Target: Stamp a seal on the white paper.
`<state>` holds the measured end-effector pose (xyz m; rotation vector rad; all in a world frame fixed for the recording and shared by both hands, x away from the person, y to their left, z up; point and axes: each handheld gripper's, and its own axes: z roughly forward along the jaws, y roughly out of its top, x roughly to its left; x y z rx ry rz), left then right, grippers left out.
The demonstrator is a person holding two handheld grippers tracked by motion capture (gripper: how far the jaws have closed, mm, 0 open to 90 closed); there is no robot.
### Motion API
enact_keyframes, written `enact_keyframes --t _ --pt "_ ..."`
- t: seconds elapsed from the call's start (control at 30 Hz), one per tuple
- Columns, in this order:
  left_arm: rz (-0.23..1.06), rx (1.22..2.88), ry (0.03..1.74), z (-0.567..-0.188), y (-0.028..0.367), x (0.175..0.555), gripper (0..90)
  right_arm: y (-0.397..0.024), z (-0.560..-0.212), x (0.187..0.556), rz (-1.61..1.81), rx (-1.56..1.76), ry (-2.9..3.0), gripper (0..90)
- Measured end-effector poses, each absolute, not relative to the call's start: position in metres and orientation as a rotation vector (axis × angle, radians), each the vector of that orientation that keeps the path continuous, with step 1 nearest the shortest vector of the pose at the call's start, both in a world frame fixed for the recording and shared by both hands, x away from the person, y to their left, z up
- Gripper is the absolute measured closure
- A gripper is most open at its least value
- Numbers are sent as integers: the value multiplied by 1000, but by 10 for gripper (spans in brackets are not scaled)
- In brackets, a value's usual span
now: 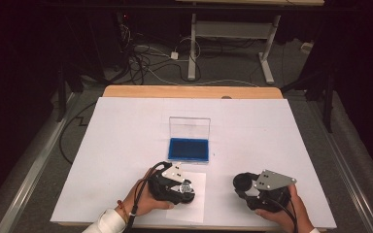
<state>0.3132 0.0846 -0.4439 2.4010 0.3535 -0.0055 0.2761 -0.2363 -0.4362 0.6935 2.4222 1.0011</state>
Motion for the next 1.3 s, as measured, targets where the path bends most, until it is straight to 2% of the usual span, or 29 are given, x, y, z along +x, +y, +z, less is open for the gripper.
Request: enact_keyframes --t 1.1,1.3 --pt "22 2375 376 -446 85 310 544 -235 -436 275 1008 675 2419 389" --pt "62 2388 368 -443 81 305 544 -236 -436 275 1009 677 2420 389"
